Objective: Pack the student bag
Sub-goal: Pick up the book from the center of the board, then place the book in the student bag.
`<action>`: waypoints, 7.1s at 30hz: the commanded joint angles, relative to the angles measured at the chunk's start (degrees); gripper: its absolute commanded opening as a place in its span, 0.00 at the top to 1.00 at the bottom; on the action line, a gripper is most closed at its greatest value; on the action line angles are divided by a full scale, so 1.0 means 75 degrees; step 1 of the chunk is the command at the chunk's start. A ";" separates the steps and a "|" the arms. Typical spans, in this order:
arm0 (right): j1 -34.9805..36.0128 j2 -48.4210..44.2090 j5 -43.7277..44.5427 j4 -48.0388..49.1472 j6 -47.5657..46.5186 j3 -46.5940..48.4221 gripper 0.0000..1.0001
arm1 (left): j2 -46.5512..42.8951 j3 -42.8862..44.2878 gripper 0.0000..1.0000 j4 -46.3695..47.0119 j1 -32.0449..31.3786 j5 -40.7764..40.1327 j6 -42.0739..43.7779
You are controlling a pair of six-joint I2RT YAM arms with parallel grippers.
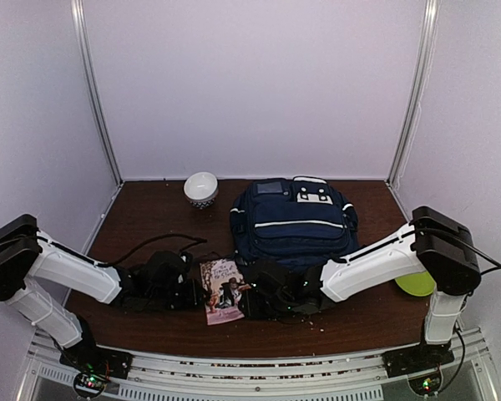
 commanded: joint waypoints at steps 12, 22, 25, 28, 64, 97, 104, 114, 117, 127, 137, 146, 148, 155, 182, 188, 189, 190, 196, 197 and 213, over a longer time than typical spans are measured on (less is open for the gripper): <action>0.0295 -0.1351 0.0043 -0.0376 -0.0425 -0.0401 1.00 | -0.1513 -0.0214 0.76 -0.0741 -0.0030 -0.0190 0.0020; 0.0775 -0.2984 -0.1974 -0.0907 -0.2304 -0.0211 1.00 | -0.6318 0.0197 0.20 -0.5156 -0.0054 -0.2847 0.0019; 0.0811 -0.3611 -0.1495 -0.0982 -0.2536 -0.0208 1.00 | -0.7539 0.0426 0.13 -0.5877 -0.0042 -0.3446 0.0186; 0.0791 -0.4271 -0.0477 -0.0827 -0.2741 -0.0319 1.00 | -0.8441 0.0638 0.04 -0.5682 -0.0042 -0.3428 0.0801; 0.0611 -0.6820 -0.0516 0.1908 -0.2984 -0.2185 1.00 | -0.3232 0.2186 0.24 0.2387 -0.0124 0.3164 0.1711; -0.0526 -0.6743 -0.4549 0.4232 -0.0514 -0.2606 0.02 | -0.2641 0.3101 1.00 0.3409 -0.0405 0.4694 0.2184; -0.0519 -0.6985 -0.4544 0.4196 -0.0404 -0.2731 0.40 | -0.2678 0.3250 1.00 0.2558 -0.0394 0.4012 0.2580; -0.0502 -0.7398 -0.3685 0.2945 -0.0776 -0.2857 0.91 | -0.3067 0.3052 1.00 0.2175 -0.0323 0.3154 0.2762; -0.0503 -0.7409 -0.3342 0.2672 -0.0783 -0.2871 1.00 | -0.3104 0.2992 1.00 0.2205 -0.0323 0.2970 0.2706; -0.0426 -0.7070 -0.3006 0.2559 -0.0801 -0.2652 0.78 | -0.2884 0.2967 1.00 0.2642 -0.0323 0.2859 0.2364; -0.0428 -0.7522 -0.2146 0.2487 -0.0967 -0.2927 1.00 | -0.2839 0.2928 1.00 0.2576 -0.0323 0.2798 0.2401; -0.0430 -0.7792 -0.1685 0.3481 -0.0733 -0.3362 0.64 | -0.2588 0.2937 1.00 0.2877 -0.0323 0.2936 0.2187; -0.0431 -0.7662 -0.1660 0.3568 -0.0677 -0.3313 0.52 | -0.2519 0.2938 1.00 0.3053 -0.0323 0.2981 0.2086; -0.0431 -0.7220 -0.1381 0.4219 -0.0387 -0.3399 0.40 | -0.2323 0.2852 1.00 0.3659 -0.0335 0.3068 0.1745; -0.0442 -0.7615 -0.0842 0.4457 -0.0604 -0.3442 1.00 | -0.2024 0.2948 0.50 0.3293 -0.0376 0.3066 0.1947; -0.0442 -0.9293 0.1434 0.0457 -0.1816 -0.2978 1.00 | -0.2664 0.3645 0.02 -0.0628 -0.0380 0.0891 0.3871; -0.0442 -0.9696 0.1927 -0.0194 -0.1906 -0.2935 1.00 | -0.2712 0.3755 0.02 -0.1221 -0.0382 0.0454 0.4252; -0.0441 -1.0003 0.2358 -0.0794 -0.1958 -0.2929 1.00 | -0.2716 0.3876 0.02 -0.1947 -0.0392 0.0050 0.4613; -0.0454 -1.1522 0.4002 -0.3243 -0.1535 -0.3211 1.00 | -0.1686 0.4664 0.02 -0.3529 -0.0672 -0.0478 0.6654; -0.0451 -1.1721 0.4067 -0.3415 -0.1427 -0.3300 1.00 | -0.1365 0.4872 0.02 -0.3675 -0.0836 -0.0643 0.7050; -0.0459 -1.2595 0.4048 -0.4150 -0.1091 -0.3446 1.00 | 0.2993 0.7850 0.02 -0.3735 -0.2187 -0.3389 1.1968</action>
